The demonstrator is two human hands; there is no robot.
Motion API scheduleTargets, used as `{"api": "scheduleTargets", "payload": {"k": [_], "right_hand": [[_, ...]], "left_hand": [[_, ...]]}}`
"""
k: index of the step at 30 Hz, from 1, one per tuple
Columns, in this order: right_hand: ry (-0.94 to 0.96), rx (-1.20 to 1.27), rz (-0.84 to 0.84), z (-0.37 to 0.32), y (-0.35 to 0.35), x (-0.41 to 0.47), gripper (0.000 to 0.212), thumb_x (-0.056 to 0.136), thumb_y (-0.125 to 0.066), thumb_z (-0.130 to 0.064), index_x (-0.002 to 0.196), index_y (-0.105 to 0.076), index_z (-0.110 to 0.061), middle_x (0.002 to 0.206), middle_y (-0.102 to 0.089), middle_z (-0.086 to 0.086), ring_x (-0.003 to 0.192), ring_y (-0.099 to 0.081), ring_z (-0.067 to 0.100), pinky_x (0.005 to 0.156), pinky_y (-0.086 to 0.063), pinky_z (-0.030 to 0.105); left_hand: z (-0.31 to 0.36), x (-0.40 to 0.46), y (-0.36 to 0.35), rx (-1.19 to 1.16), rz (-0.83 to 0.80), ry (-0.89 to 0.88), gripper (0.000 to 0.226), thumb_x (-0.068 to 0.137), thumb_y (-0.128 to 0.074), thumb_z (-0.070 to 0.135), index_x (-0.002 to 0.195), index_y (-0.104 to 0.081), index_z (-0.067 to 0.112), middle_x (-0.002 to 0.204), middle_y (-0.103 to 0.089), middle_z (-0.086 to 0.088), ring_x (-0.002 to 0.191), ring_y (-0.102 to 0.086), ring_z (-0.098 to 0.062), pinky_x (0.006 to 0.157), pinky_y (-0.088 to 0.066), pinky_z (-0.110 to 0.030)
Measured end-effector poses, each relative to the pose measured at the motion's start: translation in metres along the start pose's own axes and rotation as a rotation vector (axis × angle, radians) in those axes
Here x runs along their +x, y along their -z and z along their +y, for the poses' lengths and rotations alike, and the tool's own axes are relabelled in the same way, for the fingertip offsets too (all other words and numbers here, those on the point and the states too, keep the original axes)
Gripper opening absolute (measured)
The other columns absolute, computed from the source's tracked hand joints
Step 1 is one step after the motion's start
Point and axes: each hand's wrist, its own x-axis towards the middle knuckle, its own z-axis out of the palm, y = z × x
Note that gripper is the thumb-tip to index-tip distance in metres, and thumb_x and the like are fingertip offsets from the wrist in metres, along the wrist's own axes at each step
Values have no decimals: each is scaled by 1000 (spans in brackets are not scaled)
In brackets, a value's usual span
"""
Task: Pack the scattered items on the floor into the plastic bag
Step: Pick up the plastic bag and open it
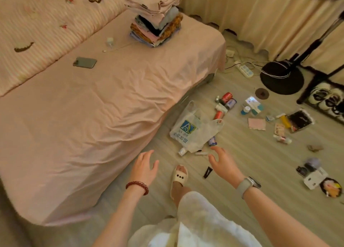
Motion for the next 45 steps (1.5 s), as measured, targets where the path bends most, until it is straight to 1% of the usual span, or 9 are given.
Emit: {"api": "scheduleTargets", "payload": {"k": [7,13,22,29,31,35,38,41,45], "right_hand": [[-164,217,89,-11,35,99,42,93,-40,-20,134,-41,-9,138,-46,13,129,-39,27,104,-33,35],[-322,352,217,19,32,162,38,93,-43,-16,129,-47,-8,134,-52,12,125,-45,25,102,-35,33],[-424,323,290,162,-119,387,38,93,-40,-18,130,-47,-12,129,-54,13,121,-47,29,96,-43,38],[-193,-9,439,273,-219,544,48,92,-44,-23,138,-35,-20,146,-37,3,135,-31,24,102,-32,40],[-141,-95,457,295,-227,573,59,91,-45,-29,144,-20,-26,153,-24,0,140,-21,22,106,-25,42],[-84,-242,432,327,-239,597,63,94,-40,-34,146,-5,-30,133,-47,5,127,-36,24,102,-26,41],[-10,-207,500,335,-242,586,54,96,-38,-29,145,-16,-28,118,-53,5,113,-44,25,95,-30,38],[101,-53,719,336,-222,559,56,89,-43,-25,142,-27,-26,119,-50,8,102,-49,27,86,-44,42],[217,155,1051,341,-166,507,69,84,-47,-22,145,-16,-29,149,-26,0,129,-34,18,98,-43,34]], "left_hand": [[67,136,13,189,-234,-212,43,93,-44,25,134,-37,12,141,-38,-8,130,-36,-20,103,-26,-24],[117,254,-29,347,-397,-418,43,91,-46,26,132,-41,13,136,-44,-9,124,-42,-24,104,-36,-35],[68,501,-259,540,-544,-512,43,92,-44,23,134,-38,12,138,-42,-11,126,-40,-25,104,-33,-32],[7,638,-416,876,-429,-731,58,93,-38,39,143,-15,24,153,-18,-2,140,-11,-24,110,-21,-45],[-1,663,-444,958,-368,-810,57,91,-39,44,142,-20,26,147,-32,-1,138,-19,-22,107,-20,-43],[-3,692,-462,697,-356,-963,26,88,-53,36,103,-64,18,96,-68,-4,97,-60,-24,89,-41,-35],[21,684,-446,544,-273,-1143,18,87,-57,25,88,-67,9,88,-66,-9,82,-61,-26,74,-49,-36],[71,645,-429,241,-88,-1355,24,85,-56,28,82,-64,6,76,-61,-7,69,-51,-11,66,-41,-24],[137,580,-435,-16,-67,-1619,28,84,-50,28,79,-63,3,72,-58,-7,68,-47,-9,64,-37,-17]]}}
